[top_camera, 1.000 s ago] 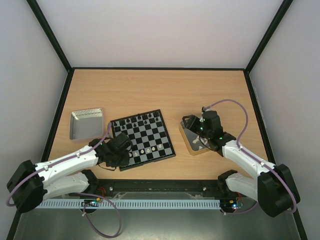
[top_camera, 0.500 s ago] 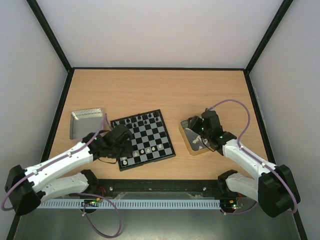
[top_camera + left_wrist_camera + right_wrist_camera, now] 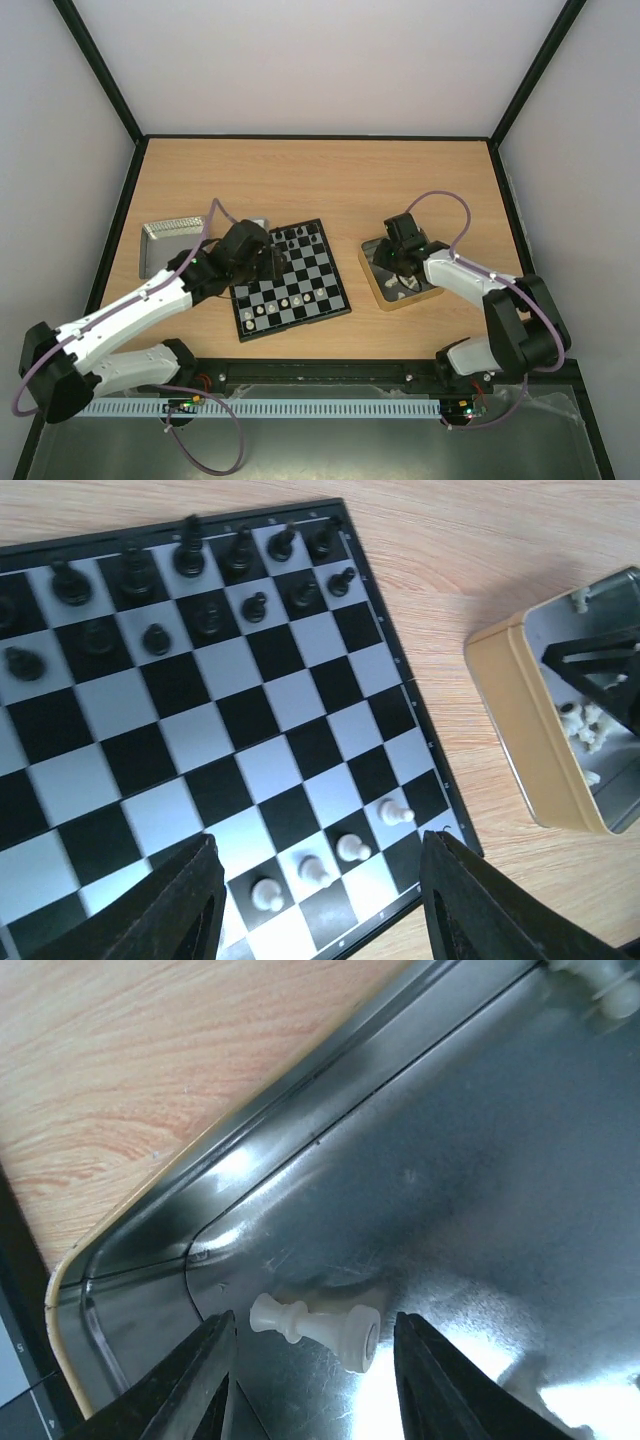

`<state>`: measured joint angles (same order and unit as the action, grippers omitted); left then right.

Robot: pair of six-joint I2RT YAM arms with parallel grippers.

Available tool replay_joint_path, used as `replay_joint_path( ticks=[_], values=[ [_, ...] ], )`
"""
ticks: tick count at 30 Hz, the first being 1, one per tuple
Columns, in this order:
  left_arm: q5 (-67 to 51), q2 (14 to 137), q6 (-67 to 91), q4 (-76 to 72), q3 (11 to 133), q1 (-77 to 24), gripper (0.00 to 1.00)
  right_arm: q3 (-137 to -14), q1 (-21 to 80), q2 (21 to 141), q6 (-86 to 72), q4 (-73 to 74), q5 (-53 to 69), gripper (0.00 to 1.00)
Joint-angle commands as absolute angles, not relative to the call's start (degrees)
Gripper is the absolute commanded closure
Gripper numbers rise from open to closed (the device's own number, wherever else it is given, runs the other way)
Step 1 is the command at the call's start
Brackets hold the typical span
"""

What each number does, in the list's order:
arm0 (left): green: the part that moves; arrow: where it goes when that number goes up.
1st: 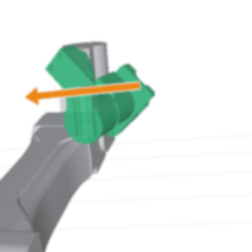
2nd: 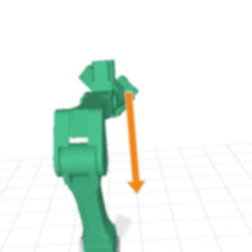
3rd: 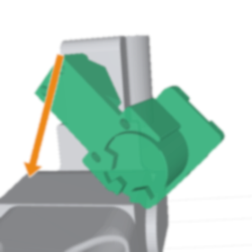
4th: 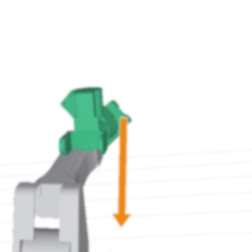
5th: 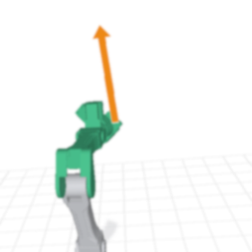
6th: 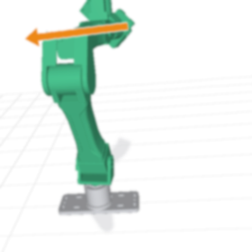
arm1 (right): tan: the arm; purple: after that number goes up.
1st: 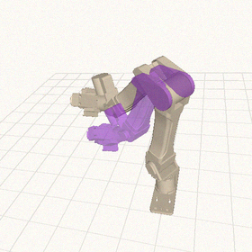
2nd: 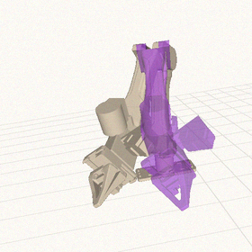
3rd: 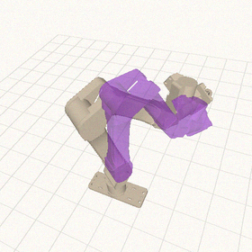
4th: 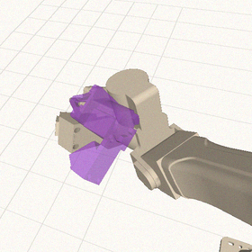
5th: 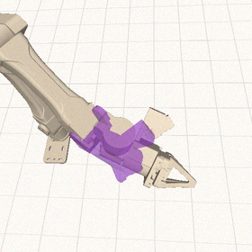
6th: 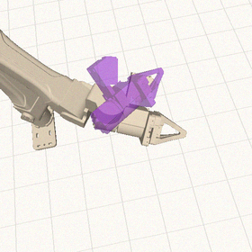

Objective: Set up the chess pieces on the board
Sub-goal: Place the chess piece on the chessboard.

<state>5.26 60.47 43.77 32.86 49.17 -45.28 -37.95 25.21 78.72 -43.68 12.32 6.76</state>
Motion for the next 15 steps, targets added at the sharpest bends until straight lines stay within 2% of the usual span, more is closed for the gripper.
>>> replay_joint_path(
  ticks=[1, 9, 15],
  values=[
    [0.79, 64.06, 40.71, 25.19, 49.32, -44.83, 0.45, -41.07, 25.14, 81.67, -39.02, 16.56, 8.45, 0.58],
    [0.04, 66.28, 38.95, 23.08, 49.18, -44.74, 0.45, -42.06, 25.14, 85.95, -36.62, 19.06, 7.30, 0.65],
    [-0.25, 66.62, 38.97, 21.92, 48.62, -44.74, 0.45, -40.81, 25.09, 84.79, -39.34, 15.93, 2.46, 0.73]
  ],
)
